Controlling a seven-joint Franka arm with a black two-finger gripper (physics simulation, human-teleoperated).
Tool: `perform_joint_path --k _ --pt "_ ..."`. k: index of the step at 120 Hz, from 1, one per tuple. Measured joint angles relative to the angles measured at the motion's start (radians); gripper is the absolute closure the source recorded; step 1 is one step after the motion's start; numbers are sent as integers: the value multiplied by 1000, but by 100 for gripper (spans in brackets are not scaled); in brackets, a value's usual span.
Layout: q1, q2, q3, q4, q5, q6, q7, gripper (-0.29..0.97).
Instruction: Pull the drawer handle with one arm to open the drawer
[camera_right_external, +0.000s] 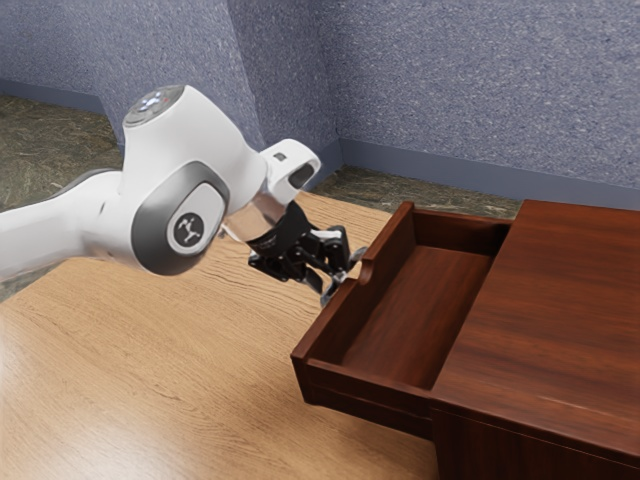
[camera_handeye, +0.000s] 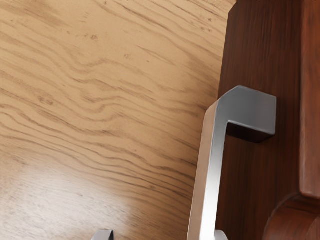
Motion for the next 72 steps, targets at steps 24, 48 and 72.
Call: perform_joint_path --k 24,48,72 --pt "8 -11 4 -3 2 0 0 50" --pt "14 -17 13 -11 3 0 0 50" --pt "13 -25 13 -19 3 0 0 50"
